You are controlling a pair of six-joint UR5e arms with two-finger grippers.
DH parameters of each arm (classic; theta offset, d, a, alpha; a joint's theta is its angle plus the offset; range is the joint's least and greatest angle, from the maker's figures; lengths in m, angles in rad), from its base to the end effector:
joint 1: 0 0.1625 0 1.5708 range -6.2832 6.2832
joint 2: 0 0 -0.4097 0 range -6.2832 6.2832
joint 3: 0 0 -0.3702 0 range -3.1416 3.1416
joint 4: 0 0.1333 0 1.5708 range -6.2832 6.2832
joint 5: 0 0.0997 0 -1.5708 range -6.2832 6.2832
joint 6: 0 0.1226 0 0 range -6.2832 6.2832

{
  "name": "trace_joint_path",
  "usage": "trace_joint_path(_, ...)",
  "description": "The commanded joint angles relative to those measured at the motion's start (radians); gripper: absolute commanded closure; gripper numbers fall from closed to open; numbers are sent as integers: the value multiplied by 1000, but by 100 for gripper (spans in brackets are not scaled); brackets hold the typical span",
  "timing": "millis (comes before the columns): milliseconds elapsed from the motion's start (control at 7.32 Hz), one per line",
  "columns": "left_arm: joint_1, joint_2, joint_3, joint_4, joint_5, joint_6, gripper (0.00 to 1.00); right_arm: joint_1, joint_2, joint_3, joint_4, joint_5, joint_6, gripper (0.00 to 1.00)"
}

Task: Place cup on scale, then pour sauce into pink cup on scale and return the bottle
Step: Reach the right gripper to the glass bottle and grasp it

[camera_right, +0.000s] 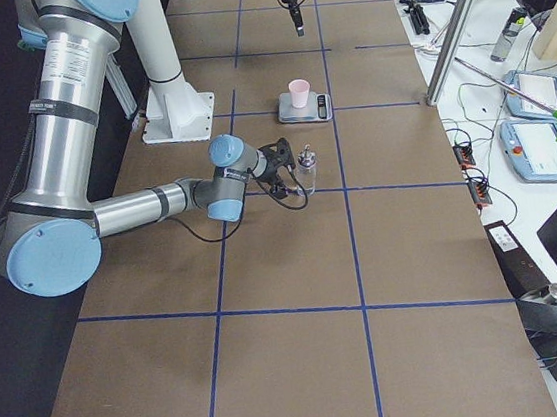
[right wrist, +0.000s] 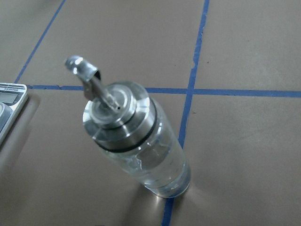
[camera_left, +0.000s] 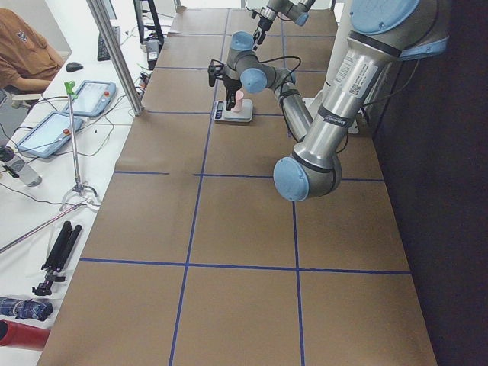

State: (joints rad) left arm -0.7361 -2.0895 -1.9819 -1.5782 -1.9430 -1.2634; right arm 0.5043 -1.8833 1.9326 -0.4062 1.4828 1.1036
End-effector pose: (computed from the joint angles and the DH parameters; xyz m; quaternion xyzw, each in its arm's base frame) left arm 0.3670 -0.4522 0.2089 0.0781 0.4671 -0.1048 0.8745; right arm -0.2745 -0.3161 0.4834 0.2980 -0.4870 0.0403 0.8200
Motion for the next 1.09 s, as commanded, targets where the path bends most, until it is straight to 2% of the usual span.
trace_joint_path(0,0,-3,0,0,-1,-1,45,-261,-3,3,-6,-445,2,9)
trace_joint_path(137,0,-1,0,0,-1,-1,45,-262,-14,3,-6,-461,2,9)
trace_joint_path(410,0,-1,-2,1,-2,-1,44,-283,1,-1,-12,-568,2,13)
trace_joint_path(546,0,-1,0,1,-2,-1,44,-285,4,-6,-31,-613,2,13)
trace_joint_path(819,0,-1,-2,1,-1,-1,44,-285,85,-20,-130,-685,2,12)
trace_joint_path(956,0,-1,0,1,-1,-1,44,-285,85,-30,-131,-716,7,9)
